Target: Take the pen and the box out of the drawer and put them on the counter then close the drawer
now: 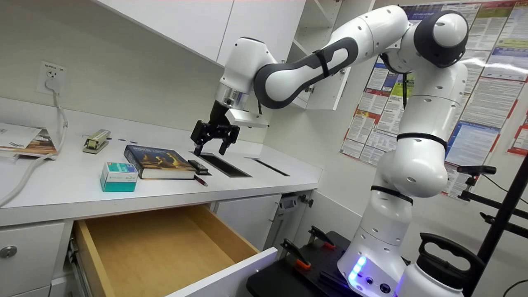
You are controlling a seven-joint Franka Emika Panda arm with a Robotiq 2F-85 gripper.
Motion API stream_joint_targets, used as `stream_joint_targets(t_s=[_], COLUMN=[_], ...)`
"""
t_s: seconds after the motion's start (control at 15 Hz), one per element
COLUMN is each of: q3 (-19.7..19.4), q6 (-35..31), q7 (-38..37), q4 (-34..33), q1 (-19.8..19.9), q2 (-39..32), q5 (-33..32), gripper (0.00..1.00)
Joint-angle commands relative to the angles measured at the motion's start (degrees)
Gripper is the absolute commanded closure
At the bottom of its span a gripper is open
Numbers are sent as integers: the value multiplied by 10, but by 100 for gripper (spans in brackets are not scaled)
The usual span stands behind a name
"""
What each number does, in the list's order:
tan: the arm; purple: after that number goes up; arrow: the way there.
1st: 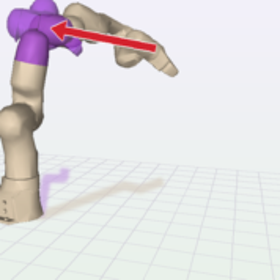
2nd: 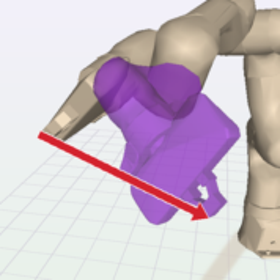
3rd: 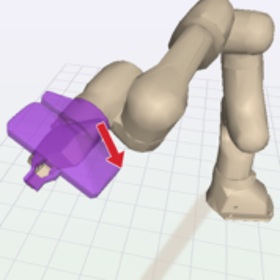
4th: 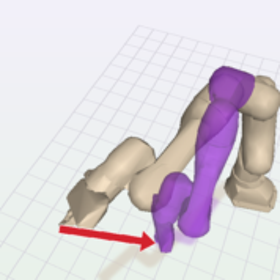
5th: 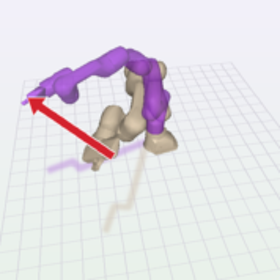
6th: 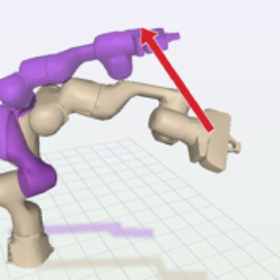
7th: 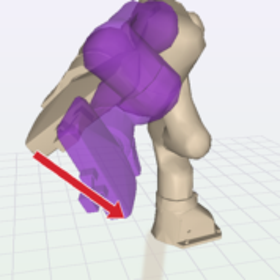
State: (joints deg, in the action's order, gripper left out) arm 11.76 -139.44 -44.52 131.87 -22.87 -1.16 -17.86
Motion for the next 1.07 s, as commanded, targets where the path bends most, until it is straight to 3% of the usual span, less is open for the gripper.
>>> stream_joint_targets(t_s=[0.0,0.6,0.73,0.8,1.0], q3=[49,189,199,199,204], q6=[17,39,43,21,27], q7=[86,205,258,204,234], q4=[10,88,94,82,87], q1=[-3,-82,-89,-83,-87], q2=[15,55,62,33,43], q5=[24,67,66,54,54], gripper=[0,0,0,0,0])
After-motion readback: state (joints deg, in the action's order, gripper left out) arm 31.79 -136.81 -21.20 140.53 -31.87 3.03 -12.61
